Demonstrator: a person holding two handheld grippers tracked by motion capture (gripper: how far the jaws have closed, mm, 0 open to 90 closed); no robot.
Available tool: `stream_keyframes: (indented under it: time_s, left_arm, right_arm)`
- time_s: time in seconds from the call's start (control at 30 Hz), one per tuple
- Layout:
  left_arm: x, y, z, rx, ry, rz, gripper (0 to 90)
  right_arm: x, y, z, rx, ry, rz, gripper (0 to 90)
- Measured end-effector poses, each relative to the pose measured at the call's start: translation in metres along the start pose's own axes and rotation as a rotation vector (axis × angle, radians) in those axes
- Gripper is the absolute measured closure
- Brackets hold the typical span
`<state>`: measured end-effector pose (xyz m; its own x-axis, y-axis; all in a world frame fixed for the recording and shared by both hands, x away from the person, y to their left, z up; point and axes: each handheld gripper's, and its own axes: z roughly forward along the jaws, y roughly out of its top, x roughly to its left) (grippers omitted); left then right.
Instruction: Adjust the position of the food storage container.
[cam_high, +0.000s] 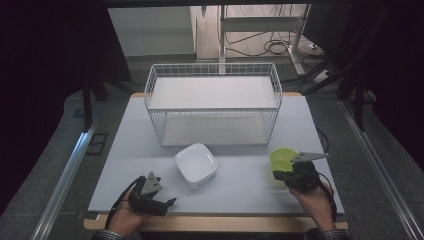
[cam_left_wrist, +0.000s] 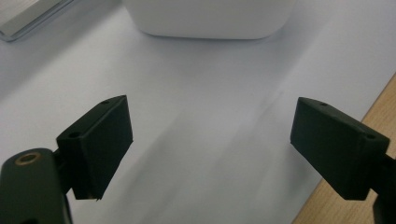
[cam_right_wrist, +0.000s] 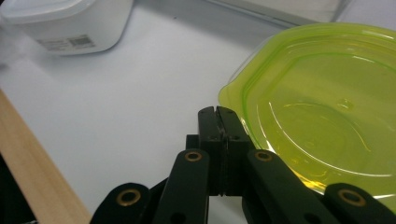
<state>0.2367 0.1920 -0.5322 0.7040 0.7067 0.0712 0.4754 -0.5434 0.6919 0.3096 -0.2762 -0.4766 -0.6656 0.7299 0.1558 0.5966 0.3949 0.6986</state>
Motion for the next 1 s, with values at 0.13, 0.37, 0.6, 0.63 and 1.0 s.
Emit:
stream_keyframes:
  time_s: [0.13,0.37,0.6,0.63,1.0]
  left_arm:
    - [0.001,0.001,0.0,0.014,0.006,-0.021,14.8]
    - [0.008,0.004,-0.004,-0.001,-0.029,-0.06,19.7]
    - [0.03,0.013,0.003,-0.024,-0.003,-0.111,49.8]
    - [0.034,0.014,0.005,-0.032,0.003,-0.128,54.7]
    - [0.068,0.033,0.024,-0.101,0.015,-0.186,89.9]
  right_arm:
    - [-0.009,-0.001,-0.002,-0.013,-0.008,0.026,89.4]
    - [-0.004,-0.002,-0.001,-0.016,-0.018,0.008,88.7]
    - [0.008,-0.001,0.004,-0.014,-0.013,-0.038,88.5]
    - [0.01,-0.001,0.005,-0.014,-0.011,-0.043,88.5]
    - [0.029,0.002,0.018,0.007,0.01,-0.103,88.9]
